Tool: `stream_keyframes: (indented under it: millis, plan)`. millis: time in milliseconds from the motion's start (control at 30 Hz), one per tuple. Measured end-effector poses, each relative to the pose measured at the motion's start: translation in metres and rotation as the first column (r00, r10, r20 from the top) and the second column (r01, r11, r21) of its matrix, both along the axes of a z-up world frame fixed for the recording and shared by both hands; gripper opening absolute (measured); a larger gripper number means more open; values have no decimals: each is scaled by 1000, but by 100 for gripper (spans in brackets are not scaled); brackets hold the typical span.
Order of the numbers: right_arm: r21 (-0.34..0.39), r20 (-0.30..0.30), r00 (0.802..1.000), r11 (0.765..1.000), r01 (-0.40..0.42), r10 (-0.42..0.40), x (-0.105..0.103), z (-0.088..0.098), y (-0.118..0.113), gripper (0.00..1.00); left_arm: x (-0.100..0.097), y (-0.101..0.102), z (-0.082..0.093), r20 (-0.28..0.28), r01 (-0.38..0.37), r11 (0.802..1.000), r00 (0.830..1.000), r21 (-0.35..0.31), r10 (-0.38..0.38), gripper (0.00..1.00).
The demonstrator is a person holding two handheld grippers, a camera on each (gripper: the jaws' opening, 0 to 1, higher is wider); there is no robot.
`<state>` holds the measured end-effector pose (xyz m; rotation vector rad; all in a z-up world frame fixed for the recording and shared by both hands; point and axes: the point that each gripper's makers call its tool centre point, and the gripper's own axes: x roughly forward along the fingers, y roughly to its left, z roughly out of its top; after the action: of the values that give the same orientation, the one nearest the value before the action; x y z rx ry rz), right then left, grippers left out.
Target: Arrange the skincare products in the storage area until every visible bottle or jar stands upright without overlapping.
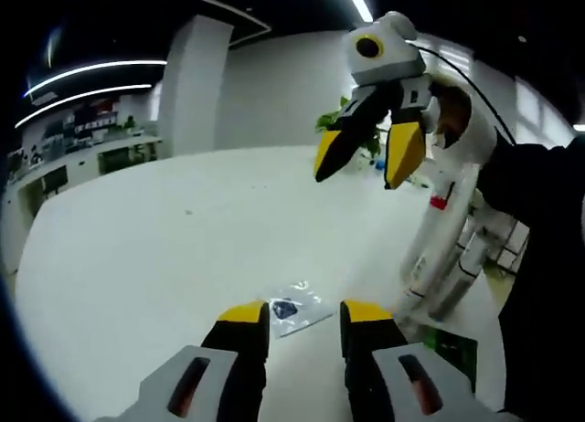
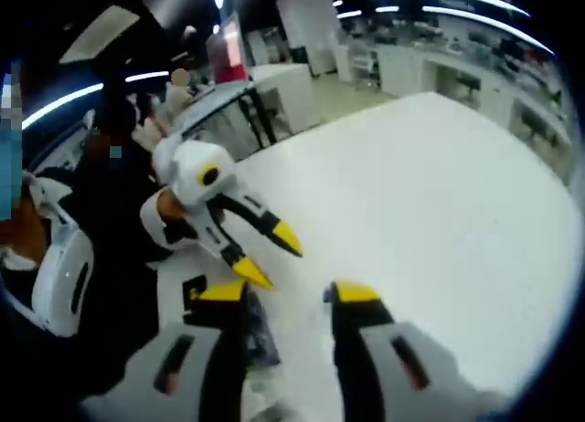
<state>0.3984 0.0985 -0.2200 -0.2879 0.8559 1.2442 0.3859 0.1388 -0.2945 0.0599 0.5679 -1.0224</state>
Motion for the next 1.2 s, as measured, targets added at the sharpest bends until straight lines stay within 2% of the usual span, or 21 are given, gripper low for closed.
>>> stream_keyframes:
  millis: [67,133,167,233,400,467,700,900,1200]
  plan:
    - [-8,-30,999,1000,14,-14,3,-6,3,35,4,0,-6,-10,-2,1000,1000,8,2,28]
    - [-34,-49,997,998,60,-62,8,-11,3,34,6,-2,-9,-19,0,1000,1000,5,0,26]
    - [-54,-39,996,995,82,-84,13,-14,2,33,7,-3,-11,-26,1,1000,1000,0,-1,26]
    - [-72,-21,997,994,77,-79,17,-18,4,32,8,-5,-17,-38,9,1000,999,5,-9,26]
    - [-98,-40,996,992,80,-84,20,-26,8,34,10,-6,-28,-55,19,999,998,28,-17,26]
    - [-143,-39,996,987,70,-76,20,-33,6,34,10,-7,-30,-61,22,999,998,23,-21,26]
    - [-205,-57,997,978,44,-57,17,-42,8,35,12,-10,-30,-62,31,999,998,8,-30,23]
    - [-278,-85,996,960,12,-37,15,-61,6,36,15,-12,-29,-57,31,999,998,-8,-32,23]
    - [-346,-126,991,938,-13,-33,14,-89,0,40,15,-9,-38,-67,19,1000,998,25,-17,21]
